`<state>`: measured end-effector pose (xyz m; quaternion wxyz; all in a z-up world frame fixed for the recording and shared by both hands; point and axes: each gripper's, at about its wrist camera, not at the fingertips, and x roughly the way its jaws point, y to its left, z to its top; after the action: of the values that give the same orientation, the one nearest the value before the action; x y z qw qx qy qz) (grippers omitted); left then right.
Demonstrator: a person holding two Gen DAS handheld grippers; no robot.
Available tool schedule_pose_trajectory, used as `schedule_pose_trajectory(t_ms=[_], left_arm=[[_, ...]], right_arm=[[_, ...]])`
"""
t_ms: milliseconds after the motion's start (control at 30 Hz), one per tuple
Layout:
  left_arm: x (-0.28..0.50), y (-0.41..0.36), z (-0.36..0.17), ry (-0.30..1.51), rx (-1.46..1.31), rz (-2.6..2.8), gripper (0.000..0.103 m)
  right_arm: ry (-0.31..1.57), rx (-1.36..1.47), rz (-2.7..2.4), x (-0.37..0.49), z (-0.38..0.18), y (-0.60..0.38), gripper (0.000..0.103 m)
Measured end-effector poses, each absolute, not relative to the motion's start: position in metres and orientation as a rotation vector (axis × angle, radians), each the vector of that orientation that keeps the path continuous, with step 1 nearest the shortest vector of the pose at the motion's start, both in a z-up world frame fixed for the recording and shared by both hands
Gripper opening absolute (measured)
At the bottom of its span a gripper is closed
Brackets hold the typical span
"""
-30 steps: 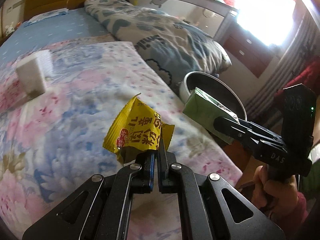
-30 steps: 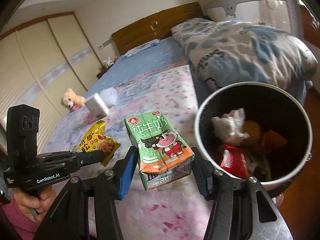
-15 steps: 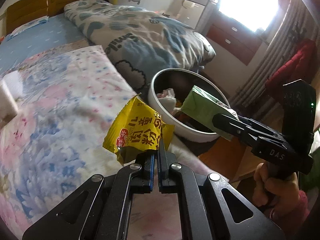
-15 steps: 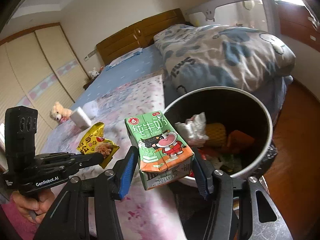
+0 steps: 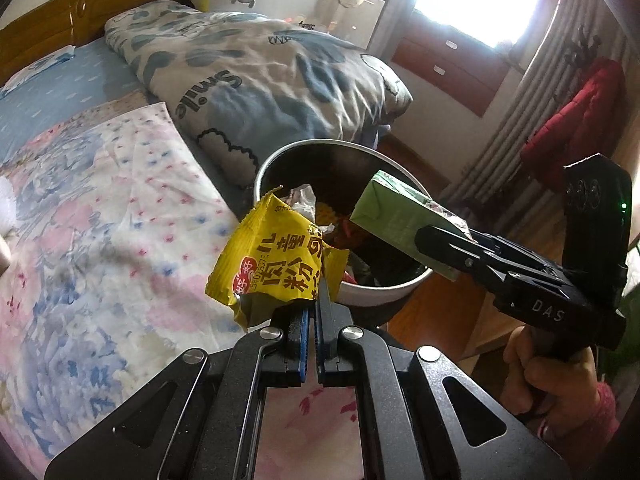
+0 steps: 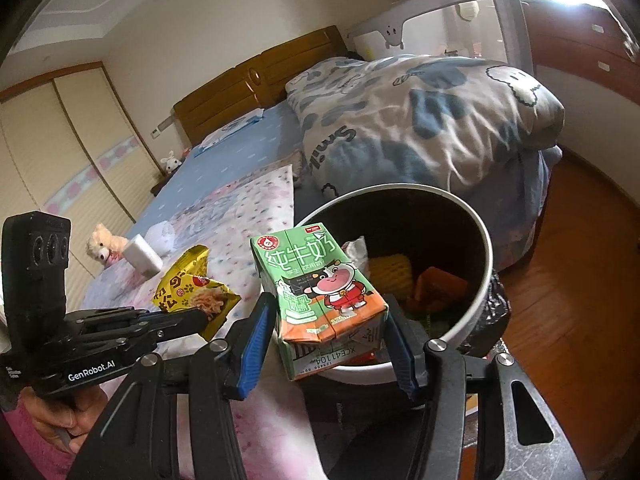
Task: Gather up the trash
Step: 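Carry the yellow bag and green carton over the bin, then lower the yellow bag and green carton into the bin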
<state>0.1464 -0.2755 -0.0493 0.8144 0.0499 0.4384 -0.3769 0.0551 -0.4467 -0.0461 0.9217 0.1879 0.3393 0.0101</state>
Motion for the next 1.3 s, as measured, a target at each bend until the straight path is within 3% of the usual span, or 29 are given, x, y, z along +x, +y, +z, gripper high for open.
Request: schedule_pose_trajectory(t_ms=[1300], left_arm=[[0.163,-0.340,-0.055,0.949,0.182,-0.846,0.002]], right_arm=[[0.692,0.402,-0.044,0.071,-0.045,-0.488,0.054]])
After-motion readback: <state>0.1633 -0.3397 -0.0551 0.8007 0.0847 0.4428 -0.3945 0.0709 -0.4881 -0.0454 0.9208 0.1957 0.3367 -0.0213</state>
